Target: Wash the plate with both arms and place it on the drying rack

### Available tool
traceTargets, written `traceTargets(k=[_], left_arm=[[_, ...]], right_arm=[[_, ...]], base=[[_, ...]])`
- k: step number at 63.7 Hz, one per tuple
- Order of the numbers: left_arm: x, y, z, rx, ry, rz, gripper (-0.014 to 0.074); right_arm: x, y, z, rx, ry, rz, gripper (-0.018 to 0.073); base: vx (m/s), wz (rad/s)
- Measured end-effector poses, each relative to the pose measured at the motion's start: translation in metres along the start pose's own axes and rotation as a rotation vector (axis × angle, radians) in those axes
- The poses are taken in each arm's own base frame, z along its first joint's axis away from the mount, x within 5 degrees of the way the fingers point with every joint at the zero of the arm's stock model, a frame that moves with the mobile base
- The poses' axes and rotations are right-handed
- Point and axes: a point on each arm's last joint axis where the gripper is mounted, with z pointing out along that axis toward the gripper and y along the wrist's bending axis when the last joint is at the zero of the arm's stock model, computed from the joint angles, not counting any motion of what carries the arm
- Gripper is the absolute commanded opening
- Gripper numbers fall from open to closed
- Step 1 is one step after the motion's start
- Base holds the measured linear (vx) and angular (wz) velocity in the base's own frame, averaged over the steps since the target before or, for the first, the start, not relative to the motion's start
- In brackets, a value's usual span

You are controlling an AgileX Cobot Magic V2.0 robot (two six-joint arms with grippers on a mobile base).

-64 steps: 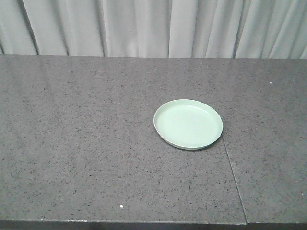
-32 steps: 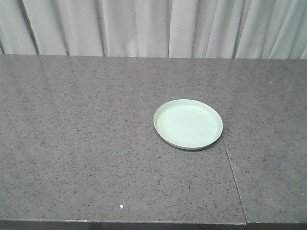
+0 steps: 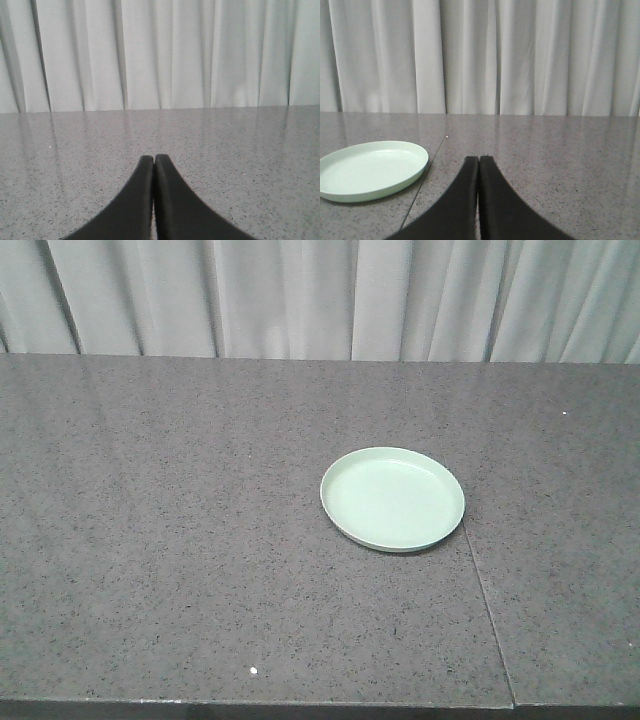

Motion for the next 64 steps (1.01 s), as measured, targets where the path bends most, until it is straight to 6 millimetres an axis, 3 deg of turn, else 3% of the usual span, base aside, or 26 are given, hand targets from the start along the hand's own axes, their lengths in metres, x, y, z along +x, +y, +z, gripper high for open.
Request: traceTargets(k=[16, 22, 29, 38, 47, 51, 56, 64], left_arm=[[0.000, 0.000, 0.000, 0.000, 0.000, 0.000, -0.0006], [0.000, 0.000, 0.000, 0.000, 0.000, 0.000, -0.0006], [0.000, 0.000, 0.000, 0.000, 0.000, 0.000, -0.0006], [0.000, 0.000, 0.000, 0.000, 0.000, 0.000, -0.0006], [0.000, 0.000, 0.000, 0.000, 0.000, 0.000, -0.0006], [0.000, 0.000, 0.000, 0.000, 0.000, 0.000, -0.0006], [0.000, 0.000, 0.000, 0.000, 0.000, 0.000, -0.0006], [0.000, 0.000, 0.000, 0.000, 0.000, 0.000, -0.0006]], right_arm=[[-0.006, -0.002, 0.000, 0.005, -0.066, 0.440, -0.0006], [-0.006, 0.000, 0.000, 0.002, -0.021, 0.527, -0.0006], [-0.034, 0.004, -0.004, -0.032, 0.016, 0.513, 0.0021], [-0.087, 0.009, -0.005, -0.070, 0.060, 0.378, 0.0183], [-0.109, 0.013, 0.011, -0.089, 0.152, 0.296, 0.0472], [-0.112, 0.013, 0.019, -0.087, 0.171, 0.299, 0.0559], [-0.113, 0.012, 0.030, -0.077, 0.181, 0.299, 0.0610], [-0.119, 0.013, 0.046, -0.078, 0.230, 0.270, 0.0598]], base=[[0.00, 0.00], [0.00, 0.00], [0.00, 0.01], [0.00, 0.00], [0.00, 0.00], [0.00, 0.00], [0.00, 0.00], [0.00, 0.00]])
